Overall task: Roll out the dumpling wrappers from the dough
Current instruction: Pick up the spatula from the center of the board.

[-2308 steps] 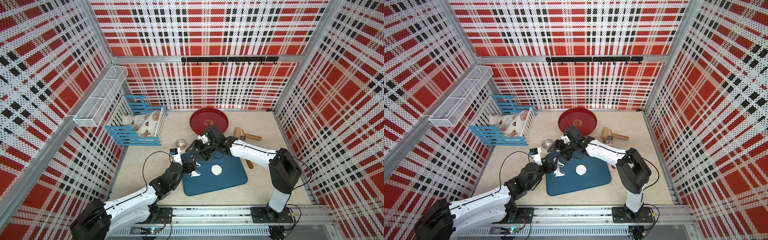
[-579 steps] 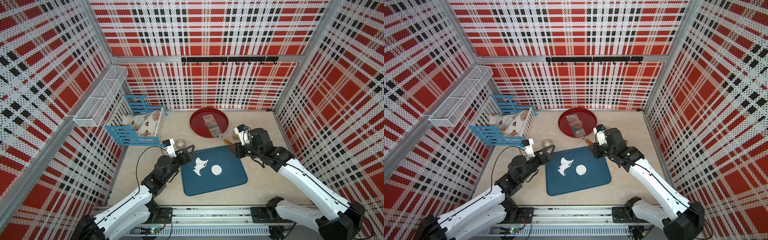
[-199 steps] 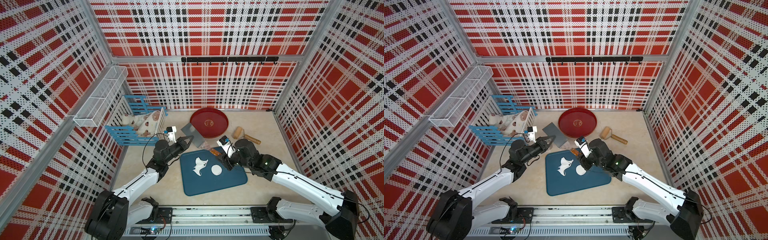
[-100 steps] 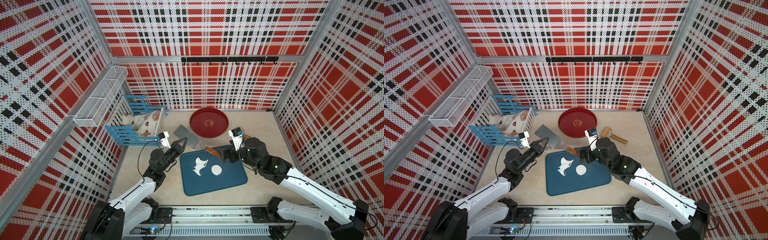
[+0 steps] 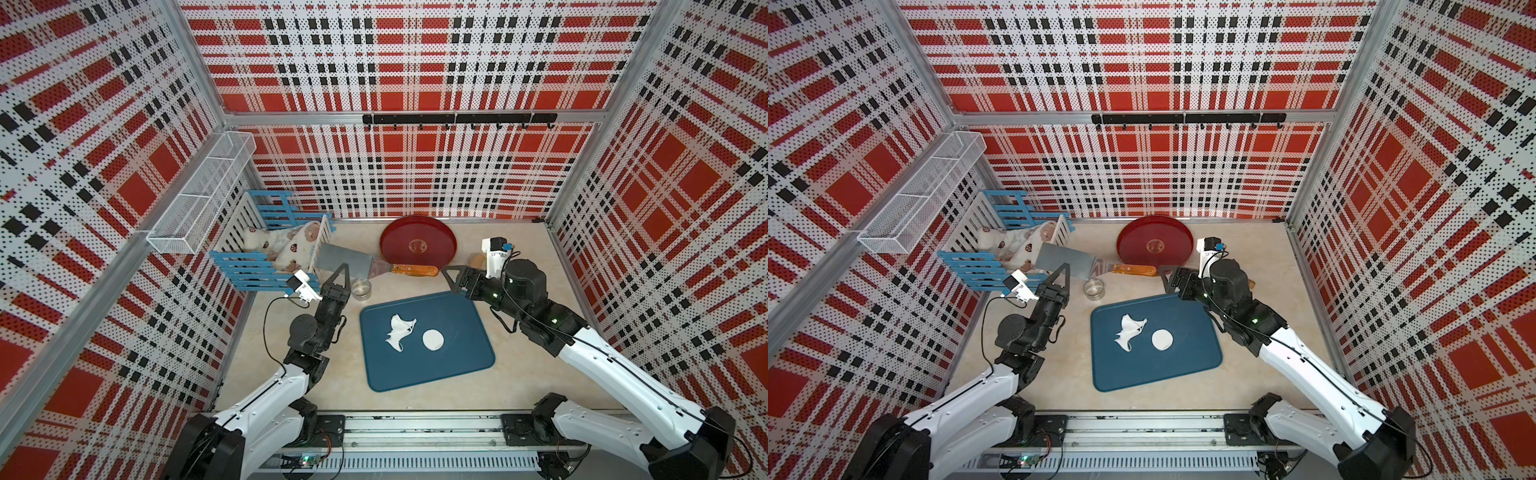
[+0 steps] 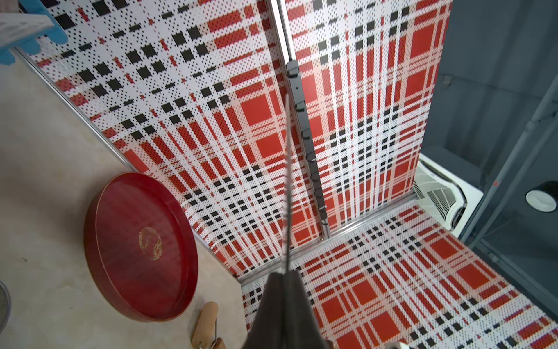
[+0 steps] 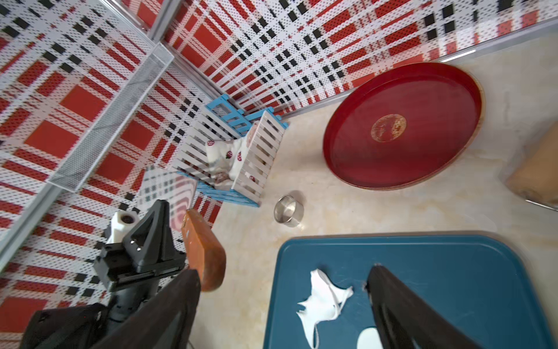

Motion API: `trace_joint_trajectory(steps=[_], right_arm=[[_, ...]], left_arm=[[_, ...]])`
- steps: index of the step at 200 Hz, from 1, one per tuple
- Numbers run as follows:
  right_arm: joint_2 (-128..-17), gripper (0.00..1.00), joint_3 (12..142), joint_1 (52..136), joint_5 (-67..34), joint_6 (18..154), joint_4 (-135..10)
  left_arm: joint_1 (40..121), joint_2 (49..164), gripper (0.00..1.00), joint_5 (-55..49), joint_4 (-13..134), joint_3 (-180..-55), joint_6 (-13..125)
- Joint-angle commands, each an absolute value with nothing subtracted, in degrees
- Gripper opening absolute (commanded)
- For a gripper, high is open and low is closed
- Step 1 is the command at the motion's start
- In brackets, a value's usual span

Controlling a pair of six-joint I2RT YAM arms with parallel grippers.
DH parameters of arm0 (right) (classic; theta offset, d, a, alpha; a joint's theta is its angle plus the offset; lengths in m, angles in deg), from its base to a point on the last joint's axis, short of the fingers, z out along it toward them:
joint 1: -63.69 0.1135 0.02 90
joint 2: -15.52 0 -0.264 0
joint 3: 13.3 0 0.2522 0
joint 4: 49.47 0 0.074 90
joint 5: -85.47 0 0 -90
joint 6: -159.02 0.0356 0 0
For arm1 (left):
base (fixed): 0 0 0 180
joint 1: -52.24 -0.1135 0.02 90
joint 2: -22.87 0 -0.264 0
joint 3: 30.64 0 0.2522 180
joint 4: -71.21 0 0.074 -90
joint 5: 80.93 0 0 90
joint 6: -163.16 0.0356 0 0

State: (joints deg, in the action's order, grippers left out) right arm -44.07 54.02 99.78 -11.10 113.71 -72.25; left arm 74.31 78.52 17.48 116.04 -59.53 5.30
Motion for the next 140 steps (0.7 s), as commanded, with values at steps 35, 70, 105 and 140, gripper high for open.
trace_joint_trajectory(steps=[35,70,105,140], right_arm=[[-48.8,0.9,56.2,99.7,-18.6,120.0,-58.5],[-53.0,0.88,59.4,99.7,-18.8,121.0,-55.0],[-56.8,0.84,60.8,99.8,-17.2,121.9,-47.8],[-60.8,0.82,65.5,99.9,-15.1,119.3,-47.8]], left_arm=[[78.6,85.0,0.0,28.1,129.2,-64.4,2.4],[83.2,90.1,0.0,35.7,132.6,-67.7,1.2],[87.1,95.7,0.0,42.7,135.9,-71.6,1.5],[90.0,101.4,0.0,47.5,140.1,-75.2,1.4]])
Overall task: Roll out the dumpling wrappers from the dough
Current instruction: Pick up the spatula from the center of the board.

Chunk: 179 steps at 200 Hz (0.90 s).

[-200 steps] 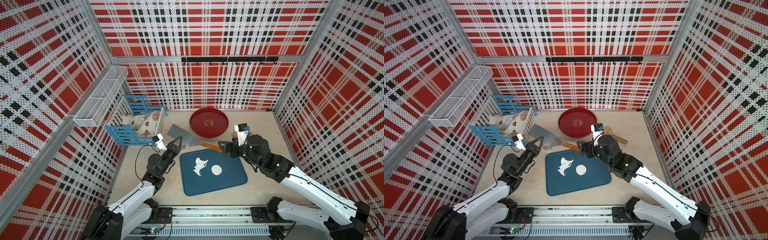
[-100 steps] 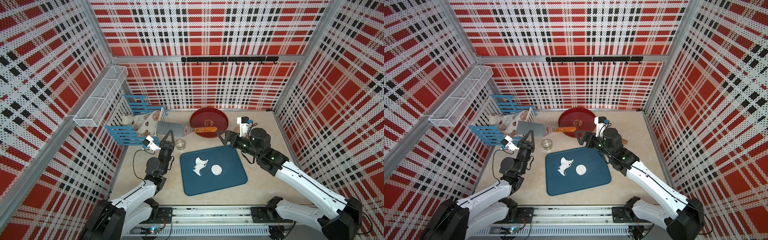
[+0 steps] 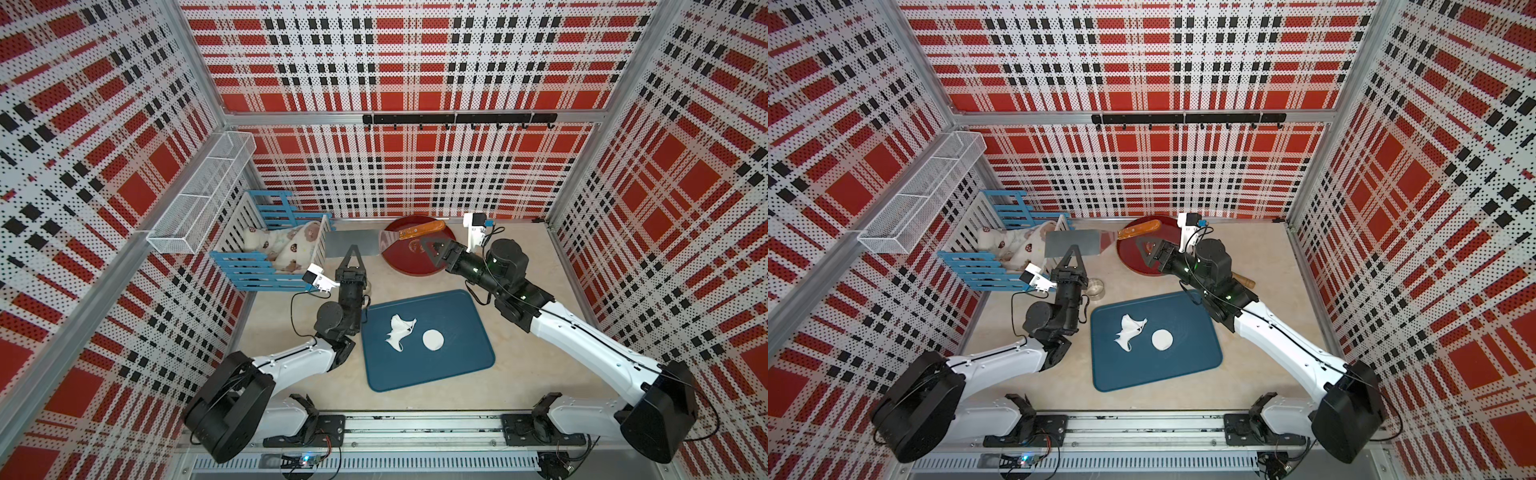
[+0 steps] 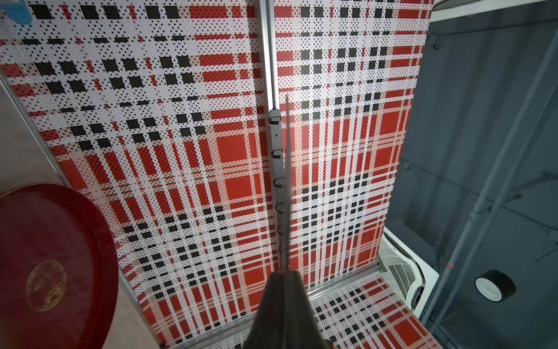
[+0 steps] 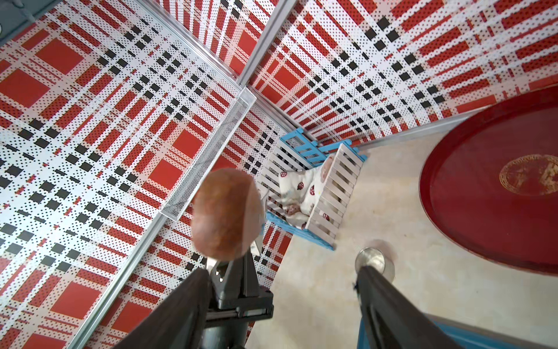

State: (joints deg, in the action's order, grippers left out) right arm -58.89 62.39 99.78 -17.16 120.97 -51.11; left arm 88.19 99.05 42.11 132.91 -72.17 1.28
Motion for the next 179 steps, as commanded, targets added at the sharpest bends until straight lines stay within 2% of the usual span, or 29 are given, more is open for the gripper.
trace_joint_trajectory(steps=[1,72,112,152,179], right_arm=[[-60.8,0.82,65.6,99.9,-15.1,119.3,-47.7],[-65.7,0.77,71.5,99.9,-11.2,117.6,-44.7],[-68.5,0.67,74.3,99.9,-11.9,119.4,-43.6],[-69.5,0.43,74.8,99.9,-13.2,120.3,-41.9],[-69.1,0.15,74.4,99.9,-13.0,119.9,-42.2]], left_arm=[[90.1,101.6,0.0,47.6,140.2,-75.3,1.4],[93.7,108.5,0.0,50.5,146.3,-80.5,1.8],[95.3,108.9,0.0,51.6,146.9,-80.7,3.3],[95.9,110.3,0.0,51.7,147.7,-80.7,3.0],[96.1,111.3,0.0,51.8,148.7,-81.1,3.2]])
